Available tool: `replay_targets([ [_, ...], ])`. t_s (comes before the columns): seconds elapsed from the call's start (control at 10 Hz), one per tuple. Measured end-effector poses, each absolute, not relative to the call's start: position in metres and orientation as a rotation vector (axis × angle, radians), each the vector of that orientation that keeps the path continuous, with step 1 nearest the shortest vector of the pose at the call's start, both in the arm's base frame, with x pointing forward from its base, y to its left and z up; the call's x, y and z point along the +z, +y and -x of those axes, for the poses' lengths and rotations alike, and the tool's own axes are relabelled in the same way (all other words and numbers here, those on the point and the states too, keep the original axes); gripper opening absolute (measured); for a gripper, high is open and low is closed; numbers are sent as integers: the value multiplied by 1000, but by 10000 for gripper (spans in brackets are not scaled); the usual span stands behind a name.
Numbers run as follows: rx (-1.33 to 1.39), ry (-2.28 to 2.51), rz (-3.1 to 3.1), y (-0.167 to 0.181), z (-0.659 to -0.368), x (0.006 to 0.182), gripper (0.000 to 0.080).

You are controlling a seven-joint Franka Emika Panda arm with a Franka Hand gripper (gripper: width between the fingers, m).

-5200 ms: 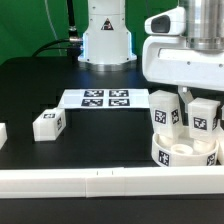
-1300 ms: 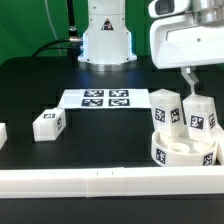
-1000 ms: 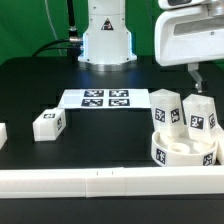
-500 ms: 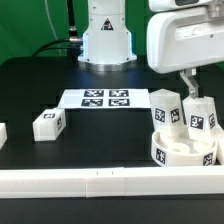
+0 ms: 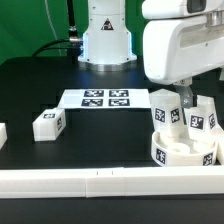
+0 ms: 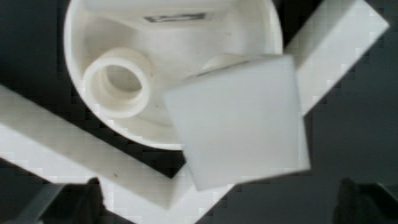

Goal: Assemble stool

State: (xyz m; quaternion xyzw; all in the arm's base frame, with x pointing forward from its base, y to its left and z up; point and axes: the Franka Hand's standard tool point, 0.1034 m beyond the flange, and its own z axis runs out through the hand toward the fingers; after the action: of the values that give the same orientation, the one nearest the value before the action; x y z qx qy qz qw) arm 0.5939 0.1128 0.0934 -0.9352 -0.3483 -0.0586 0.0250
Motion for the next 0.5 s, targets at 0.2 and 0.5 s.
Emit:
replay_targets([
  [0.2, -164, -1120, 2883, 113, -591, 87, 649],
  [0.5, -137, -1141, 2883, 111, -588, 78, 520],
])
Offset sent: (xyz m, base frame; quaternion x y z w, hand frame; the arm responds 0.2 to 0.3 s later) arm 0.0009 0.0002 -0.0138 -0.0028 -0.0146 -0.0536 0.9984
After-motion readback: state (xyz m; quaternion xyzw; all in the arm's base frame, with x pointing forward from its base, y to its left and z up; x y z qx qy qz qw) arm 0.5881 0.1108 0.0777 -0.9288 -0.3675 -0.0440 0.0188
